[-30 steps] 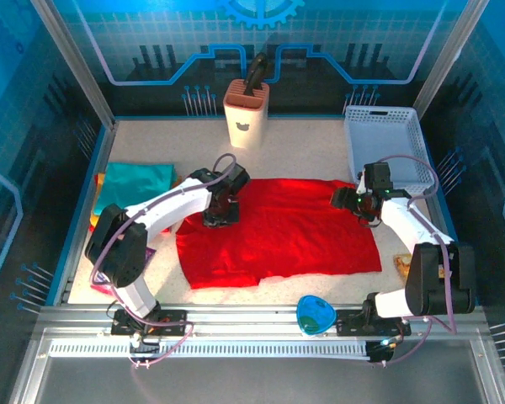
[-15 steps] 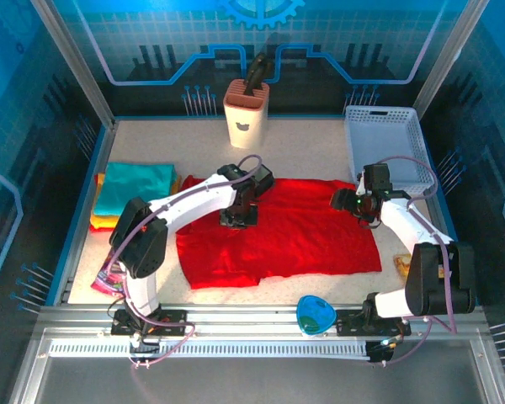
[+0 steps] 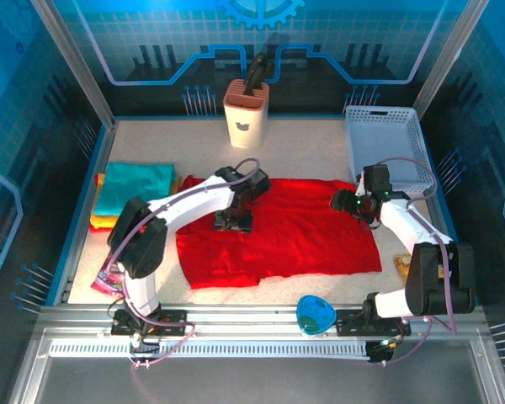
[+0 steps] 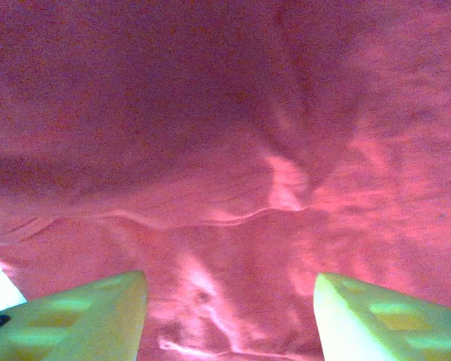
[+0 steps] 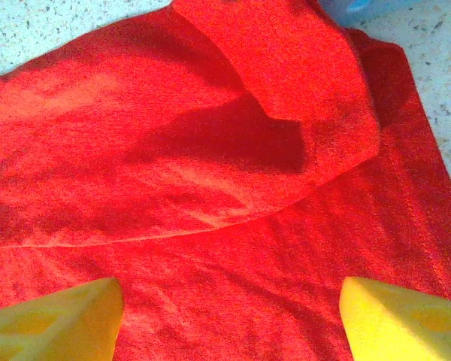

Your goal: Fold and stack the t-shirts

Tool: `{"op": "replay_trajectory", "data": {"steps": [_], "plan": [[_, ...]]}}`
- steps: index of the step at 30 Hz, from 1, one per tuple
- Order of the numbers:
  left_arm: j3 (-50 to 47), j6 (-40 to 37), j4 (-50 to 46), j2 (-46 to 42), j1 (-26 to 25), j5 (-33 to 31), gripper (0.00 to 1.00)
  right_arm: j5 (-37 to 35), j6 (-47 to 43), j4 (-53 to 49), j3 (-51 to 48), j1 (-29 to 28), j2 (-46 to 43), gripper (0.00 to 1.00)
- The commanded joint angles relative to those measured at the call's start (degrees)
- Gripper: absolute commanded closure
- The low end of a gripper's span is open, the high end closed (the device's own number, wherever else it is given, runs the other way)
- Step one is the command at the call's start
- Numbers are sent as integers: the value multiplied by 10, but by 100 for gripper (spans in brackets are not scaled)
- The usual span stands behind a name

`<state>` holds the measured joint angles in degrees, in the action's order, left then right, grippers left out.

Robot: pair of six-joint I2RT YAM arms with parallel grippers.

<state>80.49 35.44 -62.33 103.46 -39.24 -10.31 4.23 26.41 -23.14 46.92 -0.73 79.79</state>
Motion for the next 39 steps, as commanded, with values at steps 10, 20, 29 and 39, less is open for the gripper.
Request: {"op": "replay_trajectory", "data": {"steps": [10,20,29,39], "plan": [[-227,-24,169,-184,228,98,44,19,-7,4,-1,-12,14,24],[-293,-28,288,-154,264,120,51,20,-8,-5,7,-12,12,24],[-308,-9,313,-163,263,139,84,16,-13,-16,12,-12,10,24],[-310,8,253,-228,263,170,93,19,-10,-13,9,-13,10,24]]}}
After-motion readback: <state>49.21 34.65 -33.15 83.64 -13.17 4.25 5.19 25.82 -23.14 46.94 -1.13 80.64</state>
